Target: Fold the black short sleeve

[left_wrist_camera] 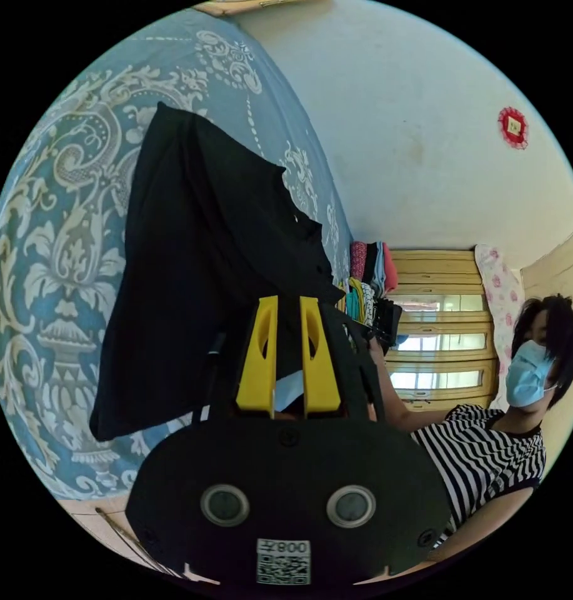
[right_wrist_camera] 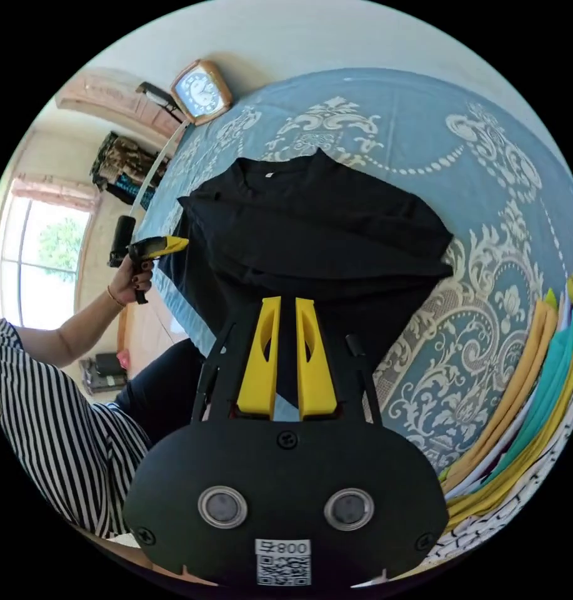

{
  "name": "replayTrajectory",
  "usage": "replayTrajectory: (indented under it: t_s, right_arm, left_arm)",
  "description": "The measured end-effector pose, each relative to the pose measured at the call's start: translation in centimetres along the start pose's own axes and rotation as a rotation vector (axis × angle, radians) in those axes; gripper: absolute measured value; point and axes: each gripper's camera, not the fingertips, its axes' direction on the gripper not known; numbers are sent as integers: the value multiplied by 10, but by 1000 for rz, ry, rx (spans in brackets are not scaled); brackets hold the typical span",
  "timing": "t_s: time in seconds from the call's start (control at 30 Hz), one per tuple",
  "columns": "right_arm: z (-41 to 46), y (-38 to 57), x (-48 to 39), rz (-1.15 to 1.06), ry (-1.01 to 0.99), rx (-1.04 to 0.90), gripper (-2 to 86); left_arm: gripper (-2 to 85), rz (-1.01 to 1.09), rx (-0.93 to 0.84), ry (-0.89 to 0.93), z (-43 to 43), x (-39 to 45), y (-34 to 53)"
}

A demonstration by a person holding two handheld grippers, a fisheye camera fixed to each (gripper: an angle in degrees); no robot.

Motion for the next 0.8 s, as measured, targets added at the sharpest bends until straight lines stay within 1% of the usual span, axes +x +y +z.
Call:
replayTrajectory:
  t_s: [0.03, 0.1, 0.13, 0.2, 0.3, 0.37, 0.47, 0.53, 0.6, 0.7, 0.8]
  right_arm:
    - [-1, -6, -11, -26, 29, -1, 56]
    - [-1, -30, -57, -154, 172, -7, 58]
    - [0, -36, -68, -188, 202, -10, 59]
    - [9, -58, -109, -308, 303, -42, 61]
    - [23, -75, -152, -431, 411, -77, 62]
    - [31, -82, -172, -487, 477, -93, 62]
    - [44, -92, -195, -537, 536, -135, 57]
    - [47, -97, -205, -551, 553, -144, 47]
    - [48, -104, -217, -560, 570, -138, 15]
    - [44, -114, -230, -563, 593, -129, 5]
    - [36, -125, -242, -574, 575, -112, 11]
  left_arm:
    - [72, 31, -10, -26, 8, 5, -1]
    - [76, 190, -71, -182, 46, 30, -3]
    - [77, 236, -89, -234, 57, 37, -4]
    - [82, 418, -164, -450, 106, 64, 0]
    - [81, 607, -243, -668, 170, 81, 12]
    - [76, 676, -284, -744, 205, 81, 20]
    - [53, 729, -327, -809, 250, 75, 31]
    - [32, 738, -327, -819, 267, 70, 37]
    - [16, 728, -318, -812, 284, 63, 43]
    - [13, 713, -302, -813, 301, 56, 48]
    - [22, 730, -278, -802, 311, 56, 53]
